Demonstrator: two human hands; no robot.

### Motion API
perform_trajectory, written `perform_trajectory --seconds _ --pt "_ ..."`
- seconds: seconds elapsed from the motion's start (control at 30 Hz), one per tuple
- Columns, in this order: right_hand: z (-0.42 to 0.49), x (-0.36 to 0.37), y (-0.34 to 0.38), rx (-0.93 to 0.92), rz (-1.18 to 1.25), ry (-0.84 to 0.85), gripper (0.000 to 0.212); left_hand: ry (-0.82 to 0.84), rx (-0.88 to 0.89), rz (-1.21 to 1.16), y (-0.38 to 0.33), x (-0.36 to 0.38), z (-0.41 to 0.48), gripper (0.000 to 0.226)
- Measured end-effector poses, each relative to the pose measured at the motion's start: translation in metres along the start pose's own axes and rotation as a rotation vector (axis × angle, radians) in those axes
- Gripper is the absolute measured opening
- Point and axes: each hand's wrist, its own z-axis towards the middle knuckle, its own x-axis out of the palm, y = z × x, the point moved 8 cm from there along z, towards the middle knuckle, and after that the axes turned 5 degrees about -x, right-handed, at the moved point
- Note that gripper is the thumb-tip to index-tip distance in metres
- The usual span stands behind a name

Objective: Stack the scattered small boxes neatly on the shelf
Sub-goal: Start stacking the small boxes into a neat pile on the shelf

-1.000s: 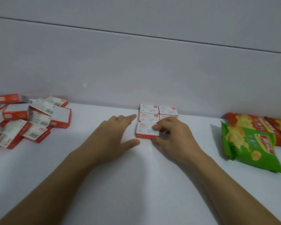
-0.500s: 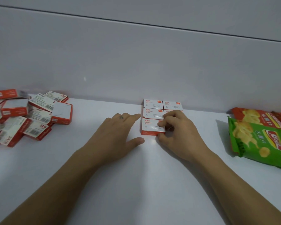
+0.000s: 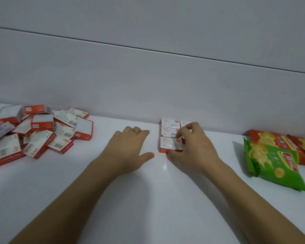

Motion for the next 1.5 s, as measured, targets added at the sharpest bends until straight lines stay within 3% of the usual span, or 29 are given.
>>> perform_trajectory --seconds 0.1,0.3,0.53,0.67,1.0,1.27,1.5 --pt "0.007 -0.005 0.020 -0.058 0.020 0.014 0.059 -0.020 -0.034 0.003 0.019 -0.013 -0.012 0.070" --pt "0.026 0.013 0.094 -0.210 0.054 0.070 0.069 -0.119 -0.182 -0.009 0.082 -0.042 -0.048 0.069" --pt "0.047 0.068 0.182 -0.306 0.105 0.212 0.069 -0.117 -0.348 0.057 0.152 -0.053 -0.094 0.075" --pt "0.059 0.098 0.215 -0.267 0.121 0.233 0.066 -0.171 -0.356 0.071 0.177 -0.062 -0.117 0.072" --pt "0.077 0.114 0.225 -0.072 0.189 0.083 0.029 -0.199 -0.422 0.013 0.204 -0.073 -0.134 0.068" --pt "0.064 0.099 0.214 -0.094 0.407 0.120 0.030 -0.233 -0.337 -0.046 0.181 -0.076 -0.118 0.064" --pt "0.044 0.048 0.180 -0.243 0.345 0.071 0.036 -0.239 -0.183 -0.054 0.139 -0.076 -0.084 0.066"
